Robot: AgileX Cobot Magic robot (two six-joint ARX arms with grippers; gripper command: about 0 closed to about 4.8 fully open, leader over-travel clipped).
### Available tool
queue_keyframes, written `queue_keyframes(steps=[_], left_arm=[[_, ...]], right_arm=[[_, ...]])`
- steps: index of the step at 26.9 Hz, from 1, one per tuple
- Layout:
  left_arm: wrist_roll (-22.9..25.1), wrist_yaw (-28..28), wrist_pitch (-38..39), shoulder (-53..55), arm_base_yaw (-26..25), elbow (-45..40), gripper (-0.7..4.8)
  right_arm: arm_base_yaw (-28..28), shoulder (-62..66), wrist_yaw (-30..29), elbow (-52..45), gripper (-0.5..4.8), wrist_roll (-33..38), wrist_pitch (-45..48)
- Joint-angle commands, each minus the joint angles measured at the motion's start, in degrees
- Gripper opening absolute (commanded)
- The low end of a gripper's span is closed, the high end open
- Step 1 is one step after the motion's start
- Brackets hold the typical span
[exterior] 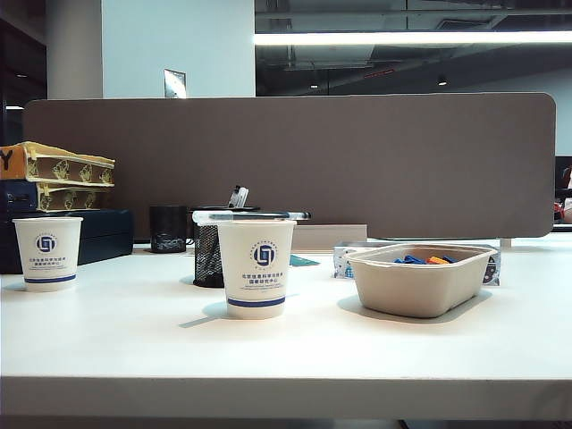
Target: Pick up one pen and put it in the pen container.
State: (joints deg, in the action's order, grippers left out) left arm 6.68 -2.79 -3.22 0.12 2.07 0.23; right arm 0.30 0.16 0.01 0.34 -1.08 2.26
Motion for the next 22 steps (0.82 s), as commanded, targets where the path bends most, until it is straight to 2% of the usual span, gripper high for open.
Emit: queue_keyframes(steps=[1, 6, 9, 12, 16, 19, 22], left_arm=[[0.2, 0.2, -0.7, 0.0, 0.1, 0.2, 0.03], [0.2, -0.1, -0.7, 0.0, 0.1, 0.2, 0.03], [-0.2, -4.6, -0.7, 0.0, 0.1, 0.2, 0.03], [-5.7, -6.9, -0.7, 0.0, 0.1, 0.2, 0.03], [-7.6, -7.1, -0.8, 0.0, 0.1, 0.2, 0.03], [-8.2, -7.8, -3.3, 0.0, 0.1, 0.2, 0.03], [-11.9, -7.9, -6.6, 0.0, 0.1, 0.6, 0.03]], right_arm=[[0.1, -0.3, 0.0, -0.3, 0.00, -0.1, 0.5], [0.1, -0.3, -0.2, -0.3, -0.01, 0.0, 0.6], [0.1, -0.3, -0.2, -0.3, -0.01, 0.0, 0.6], [0.1, -0.3, -0.2, -0.3, -0.01, 4.5, 1.6], [0.1, -0.3, -0.1, -0.3, -0.01, 4.9, 5.7], [0.1, -0.3, -0.2, -0.1, -0.01, 9.5, 6.8], [0.1, -0.3, -0.2, 0.0, 0.00, 12.7, 7.5]])
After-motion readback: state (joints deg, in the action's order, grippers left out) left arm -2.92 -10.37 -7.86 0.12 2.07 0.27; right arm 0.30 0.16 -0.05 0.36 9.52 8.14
